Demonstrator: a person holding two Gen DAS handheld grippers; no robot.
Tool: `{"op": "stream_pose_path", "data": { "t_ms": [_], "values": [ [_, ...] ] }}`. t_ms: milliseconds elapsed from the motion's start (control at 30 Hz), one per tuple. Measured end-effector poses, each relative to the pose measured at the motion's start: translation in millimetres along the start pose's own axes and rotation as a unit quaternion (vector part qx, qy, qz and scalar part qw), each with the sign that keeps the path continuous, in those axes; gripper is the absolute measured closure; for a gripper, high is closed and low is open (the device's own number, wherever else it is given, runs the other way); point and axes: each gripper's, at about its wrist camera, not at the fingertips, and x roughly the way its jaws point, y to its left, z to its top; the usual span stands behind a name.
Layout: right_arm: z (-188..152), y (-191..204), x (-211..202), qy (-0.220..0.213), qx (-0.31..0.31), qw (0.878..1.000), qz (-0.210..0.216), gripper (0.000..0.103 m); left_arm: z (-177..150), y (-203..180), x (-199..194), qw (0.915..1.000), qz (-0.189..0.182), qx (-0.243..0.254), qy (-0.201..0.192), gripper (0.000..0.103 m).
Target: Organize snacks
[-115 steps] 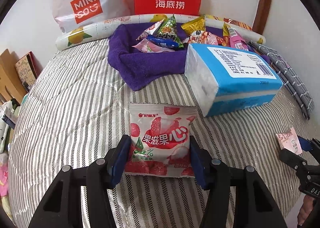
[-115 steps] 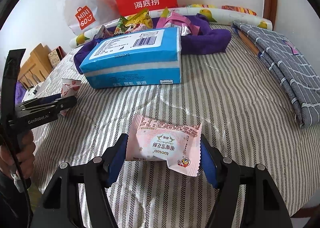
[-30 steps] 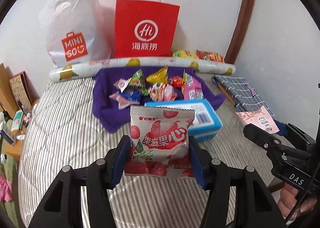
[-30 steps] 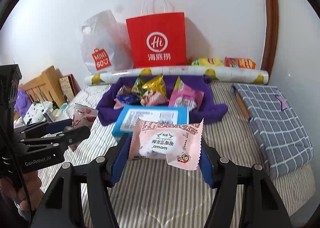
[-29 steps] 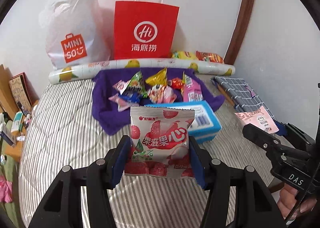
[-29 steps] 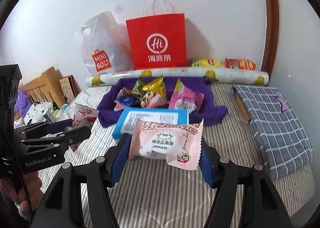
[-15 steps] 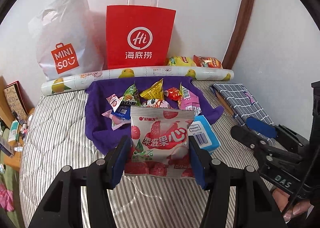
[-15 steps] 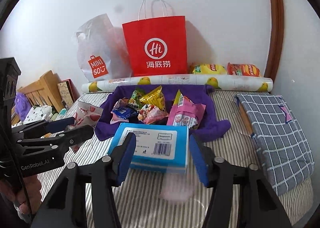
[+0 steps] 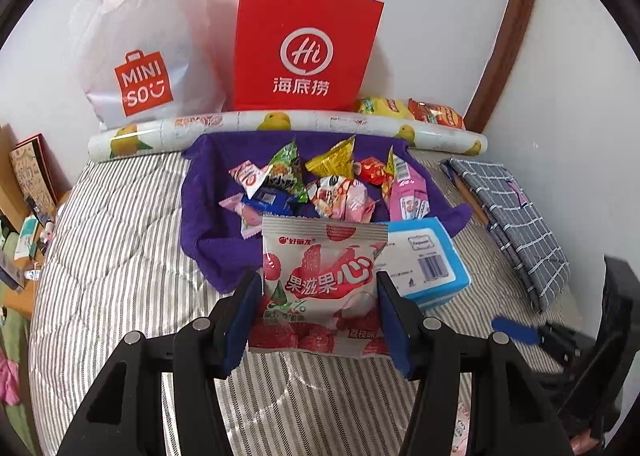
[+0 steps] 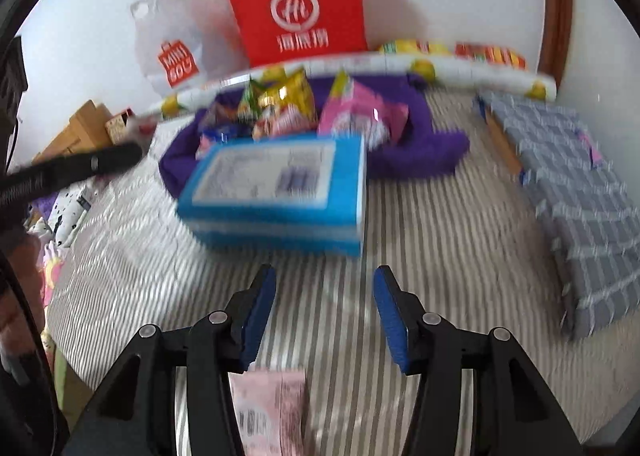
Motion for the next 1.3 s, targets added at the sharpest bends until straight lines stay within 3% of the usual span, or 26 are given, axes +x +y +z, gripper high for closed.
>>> {"op": "stream_pose_path", "data": {
  "t_ms": [233,700,833,933,1167,1300],
  "values": [
    [-42.5,8.7,-1.2,0.03,0.003,0.999,0.018,0.052,-12.3,-4.3,-5.2,1.0,-0.009,0.0,0.0,0.048],
    [-79.8,42.7,5.4,0.055,-0.035,0.998,0.018,0.046,-33.5,0.0,-31.6,0.9999,-0.012,0.003,-0.011,0.048],
    [-85.6,56.3,6.7,0.047,-0.075,0.996,-0.016,0.046,-36.0,1.3,-37.2,0.9998,-0.014,0.003,-0.015,0.048],
    [-87.8,61.2,6.0,0.042,-0.092,0.994,-0.033,0.061,-34.7,1.5,-41.2,0.9997,-0.016,0.001,-0.019,0.049],
    [-70.5,54.6,-2.5,0.024,-0.079,0.996,-0.031,0.062,-29.6,-4.3,-42.7,0.9994,-0.021,0.007,-0.024,0.053],
    [-61.1,48.6,-4.3,0.019,-0.071,0.997,-0.03,0.062,-35.3,-2.4,-33.4,0.9996,-0.023,0.012,-0.005,0.053]
  ]
}}
